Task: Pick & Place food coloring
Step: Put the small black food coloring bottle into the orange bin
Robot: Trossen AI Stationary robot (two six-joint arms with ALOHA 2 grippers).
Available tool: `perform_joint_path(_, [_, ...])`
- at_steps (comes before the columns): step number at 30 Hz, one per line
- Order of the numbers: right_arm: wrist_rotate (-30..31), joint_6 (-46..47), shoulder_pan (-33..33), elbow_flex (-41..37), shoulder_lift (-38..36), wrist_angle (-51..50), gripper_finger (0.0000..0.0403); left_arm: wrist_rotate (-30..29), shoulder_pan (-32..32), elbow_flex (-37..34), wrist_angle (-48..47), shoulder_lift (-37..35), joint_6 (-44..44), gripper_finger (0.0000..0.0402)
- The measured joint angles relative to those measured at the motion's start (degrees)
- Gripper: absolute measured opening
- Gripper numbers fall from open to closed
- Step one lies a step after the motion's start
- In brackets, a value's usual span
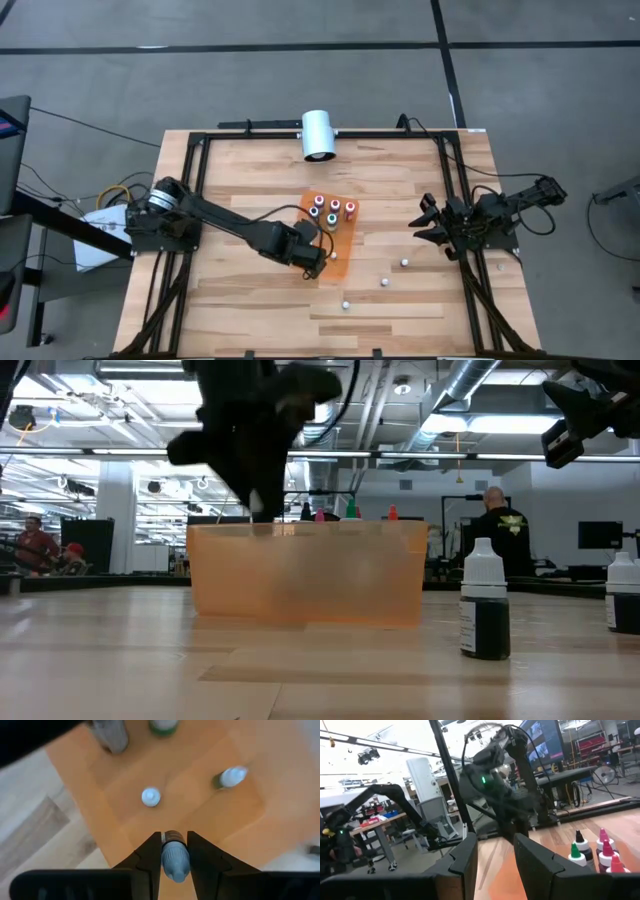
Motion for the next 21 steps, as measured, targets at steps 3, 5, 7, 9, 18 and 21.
perform_joint_path(3, [0.01,-0.01,0.0,-0.01,0.12,-0.69,0.0116,0.54,0.08,-0.12,-0.32,1.69,-0.77,0.0073])
perform_joint_path(5, [0.28,0.02,0.0,-0.01,0.12,-0.69,0.0116,0.76,0.12,-0.02,-0.06,2.61,-0.99,0.0073])
perform_joint_path(7, [0.33,0.02,0.0,-0.01,0.12,-0.69,0.0116,1.19,0.26,-0.08,-0.13,3.59,-1.12,0.0073])
perform_joint_path(9, [0.33,0.02,0.0,-0.01,0.12,-0.69,0.0116,1.91,0.36,-0.07,-0.16,4.48,-1.14,0.0073])
perform_joint_path(18, [0.31,0.09,0.0,-0.01,0.12,-0.69,0.0116,2.28,0.81,-0.06,-0.11,7.4,-2.21,0.0074])
perform_joint_path(21, [0.28,0.15,0.0,-0.01,0.12,-0.69,0.0116,1.97,0.87,-0.07,0.41,7.38,-2.21,0.0074])
